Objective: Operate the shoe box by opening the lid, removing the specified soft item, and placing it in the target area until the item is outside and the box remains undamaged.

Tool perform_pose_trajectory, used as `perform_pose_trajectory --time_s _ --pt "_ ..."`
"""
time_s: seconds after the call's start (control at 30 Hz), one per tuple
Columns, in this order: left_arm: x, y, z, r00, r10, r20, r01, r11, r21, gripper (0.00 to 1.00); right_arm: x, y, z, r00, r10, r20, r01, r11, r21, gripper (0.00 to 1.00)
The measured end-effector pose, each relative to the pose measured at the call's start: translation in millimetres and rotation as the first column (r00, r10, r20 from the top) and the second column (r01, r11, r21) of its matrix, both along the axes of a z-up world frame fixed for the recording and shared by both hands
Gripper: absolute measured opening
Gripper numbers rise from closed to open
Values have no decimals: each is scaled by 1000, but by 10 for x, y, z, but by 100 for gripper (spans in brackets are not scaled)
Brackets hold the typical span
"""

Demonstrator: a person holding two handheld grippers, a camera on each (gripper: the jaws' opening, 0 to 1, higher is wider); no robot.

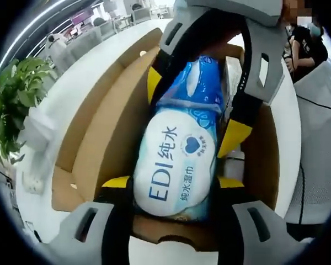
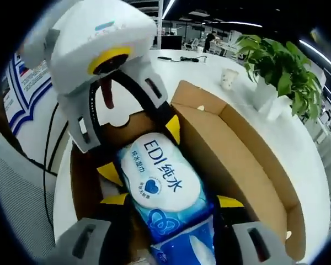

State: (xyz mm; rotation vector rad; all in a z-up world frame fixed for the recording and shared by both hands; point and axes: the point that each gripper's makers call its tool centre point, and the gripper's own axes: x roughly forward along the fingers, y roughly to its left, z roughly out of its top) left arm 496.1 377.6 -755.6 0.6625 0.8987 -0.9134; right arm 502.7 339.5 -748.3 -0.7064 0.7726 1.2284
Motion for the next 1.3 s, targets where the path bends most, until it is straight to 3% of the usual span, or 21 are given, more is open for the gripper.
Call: perform_pose_trajectory --time_s 0.07,0.1,0.23,0.37,0.73,1.17,1.3 --pt "5 -10 -21 1000 -20 -1 20 1000 14 60 -32 -16 -89 999 37 0 -37 999 -40 59" --pt "4 -14 -30 1000 -23 0 23 1000 16 60 -17 -10 -96 998 60 30 -59 997 -50 60" --pt "-15 -20 -15 999 -36 19 36 999 9 58 -41 -50 -100 993 101 57 -96 992 -81 57" --pt "-109 -100 14 992 -125 12 125 992 -6 57 -139 -134 -105 988 150 47 -144 984 -107 54" --pt "-90 -103 -92 987 -156 -32 158 986 52 59 -102 -26 -268 976 214 50 -203 965 -164 60" --pt "-37 -187 -179 983 -182 -24 181 983 -26 63 -69 21 -415 964 266 -24 -267 949 -166 63" --pt "-38 -228 -219 975 -214 -61 210 976 -60 64 -80 40 -455 960 276 -59 -281 947 -154 65"
